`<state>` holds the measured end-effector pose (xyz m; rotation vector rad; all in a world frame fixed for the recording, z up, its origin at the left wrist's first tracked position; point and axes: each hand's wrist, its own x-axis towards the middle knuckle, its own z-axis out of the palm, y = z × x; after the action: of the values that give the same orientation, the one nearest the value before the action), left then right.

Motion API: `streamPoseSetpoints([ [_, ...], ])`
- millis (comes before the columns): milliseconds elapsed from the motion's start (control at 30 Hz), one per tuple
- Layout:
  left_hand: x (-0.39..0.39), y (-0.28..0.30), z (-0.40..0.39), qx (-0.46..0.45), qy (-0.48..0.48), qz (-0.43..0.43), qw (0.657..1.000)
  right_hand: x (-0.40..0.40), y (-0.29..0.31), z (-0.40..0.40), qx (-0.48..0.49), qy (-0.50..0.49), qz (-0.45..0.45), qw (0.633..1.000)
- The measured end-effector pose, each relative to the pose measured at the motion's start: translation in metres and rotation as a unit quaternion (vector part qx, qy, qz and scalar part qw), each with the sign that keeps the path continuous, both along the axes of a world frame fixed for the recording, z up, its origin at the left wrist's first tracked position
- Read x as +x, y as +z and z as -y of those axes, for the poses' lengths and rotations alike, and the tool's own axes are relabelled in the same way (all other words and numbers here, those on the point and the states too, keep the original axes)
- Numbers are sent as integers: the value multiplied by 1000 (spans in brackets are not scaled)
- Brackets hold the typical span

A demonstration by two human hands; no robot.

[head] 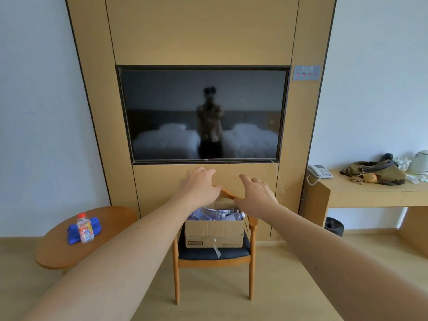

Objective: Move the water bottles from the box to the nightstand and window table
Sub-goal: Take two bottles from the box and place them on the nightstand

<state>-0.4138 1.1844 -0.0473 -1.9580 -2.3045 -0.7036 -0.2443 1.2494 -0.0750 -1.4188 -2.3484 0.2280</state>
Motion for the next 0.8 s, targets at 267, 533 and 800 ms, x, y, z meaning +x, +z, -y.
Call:
streamPoseSetpoints([
  [267,-102,5,-177,-18,-27,-59,998,-99,0,-169,-16,-46,-16,999],
  [533,-165,-19,-320,-37,-42,-36,998,-166,-24,-305,-43,-53,1,998],
  [800,-204,-81,-479,-58,-6,-31,998,-205,-90,-478,-60,-31,10,998],
])
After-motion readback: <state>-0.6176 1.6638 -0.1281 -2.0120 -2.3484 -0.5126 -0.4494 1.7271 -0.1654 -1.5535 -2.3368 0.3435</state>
